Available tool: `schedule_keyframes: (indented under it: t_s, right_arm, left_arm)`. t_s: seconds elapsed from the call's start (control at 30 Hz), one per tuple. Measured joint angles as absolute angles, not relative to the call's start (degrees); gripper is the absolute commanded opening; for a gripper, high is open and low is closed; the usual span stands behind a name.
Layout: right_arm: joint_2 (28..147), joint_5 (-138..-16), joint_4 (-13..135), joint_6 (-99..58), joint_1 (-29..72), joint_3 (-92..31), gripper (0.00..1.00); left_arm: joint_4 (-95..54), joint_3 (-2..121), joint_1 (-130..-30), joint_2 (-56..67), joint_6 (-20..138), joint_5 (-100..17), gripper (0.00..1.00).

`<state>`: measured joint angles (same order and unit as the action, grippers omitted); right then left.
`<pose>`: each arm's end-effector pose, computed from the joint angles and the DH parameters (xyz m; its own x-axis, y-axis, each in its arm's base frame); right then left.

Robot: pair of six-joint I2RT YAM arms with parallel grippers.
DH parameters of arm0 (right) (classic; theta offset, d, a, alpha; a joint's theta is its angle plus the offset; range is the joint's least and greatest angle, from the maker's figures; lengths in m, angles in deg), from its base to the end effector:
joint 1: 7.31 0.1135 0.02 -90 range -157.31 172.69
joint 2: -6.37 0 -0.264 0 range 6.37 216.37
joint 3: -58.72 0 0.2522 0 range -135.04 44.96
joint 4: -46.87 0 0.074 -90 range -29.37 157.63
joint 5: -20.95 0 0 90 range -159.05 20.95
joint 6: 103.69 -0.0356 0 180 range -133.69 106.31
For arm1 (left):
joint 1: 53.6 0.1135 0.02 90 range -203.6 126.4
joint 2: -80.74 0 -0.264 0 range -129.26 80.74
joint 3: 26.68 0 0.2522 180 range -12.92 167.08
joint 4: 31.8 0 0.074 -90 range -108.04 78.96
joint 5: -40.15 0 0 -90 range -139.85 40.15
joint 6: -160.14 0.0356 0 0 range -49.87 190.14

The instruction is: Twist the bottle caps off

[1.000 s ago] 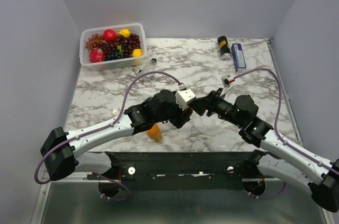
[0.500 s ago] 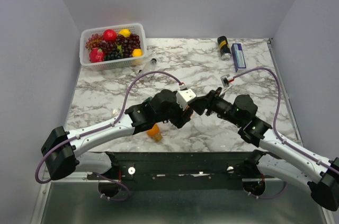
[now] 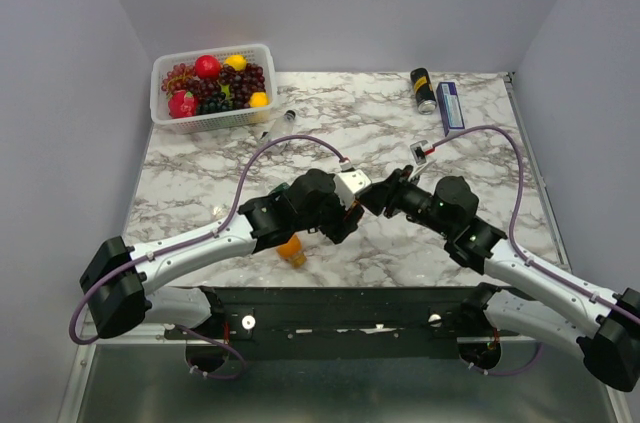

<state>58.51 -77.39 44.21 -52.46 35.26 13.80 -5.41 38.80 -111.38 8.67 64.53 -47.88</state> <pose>0.1564 0.1506 0.2816 -0.5315 0.3531 -0.7700 -0.5682 0.5255 0.6332 0.1489 -0.2385 0.2761 -0.3730 0.4086 -0.8330 0.8284 0.5510 -0.1006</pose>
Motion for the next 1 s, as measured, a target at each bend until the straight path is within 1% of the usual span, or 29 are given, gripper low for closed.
schedule_keyframes:
  t_s: [0.07,0.23,0.33,0.47,0.5,0.57,0.8,1.0]
  right_arm:
    - [58.79,-77.34,44.23,-51.63,35.26,13.78,0.32]
    - [58.66,-78.13,44.21,-49.09,35.28,13.78,0.27]
    - [57.92,-80.60,44.14,-46.84,35.02,13.75,0.24]
    - [56.49,-85.85,43.27,-44.92,33.62,13.86,0.19]
    - [56.06,-87.46,42.68,-44.54,33.03,14.04,0.19]
    - [55.01,-91.16,40.88,-43.71,31.78,14.76,0.19]
    - [50.13,-105.65,34.55,-41.40,29.68,18.24,0.19]
    - [49.19,-112.71,31.31,-40.17,29.42,18.89,0.20]
  left_arm:
    - [-5.15,38.80,-111.34,8.67,64.55,-47.81,0.43]
    - [-5.09,38.80,-110.71,8.69,64.79,-45.45,0.43]
    - [-5.07,38.80,-109.59,9.06,65.32,-41.21,0.43]
    - [-5.13,38.80,-107.08,10.16,65.91,-31.94,0.43]
    - [-5.33,38.80,-106.16,10.44,66.04,-27.37,0.43]
    - [-5.96,38.80,-104.94,10.66,66.02,-23.44,0.43]
    - [-6.75,38.80,-103.43,10.68,66.69,-3.66,0.43]
    - [-6.75,38.80,-103.41,10.66,67.24,4.38,0.43]
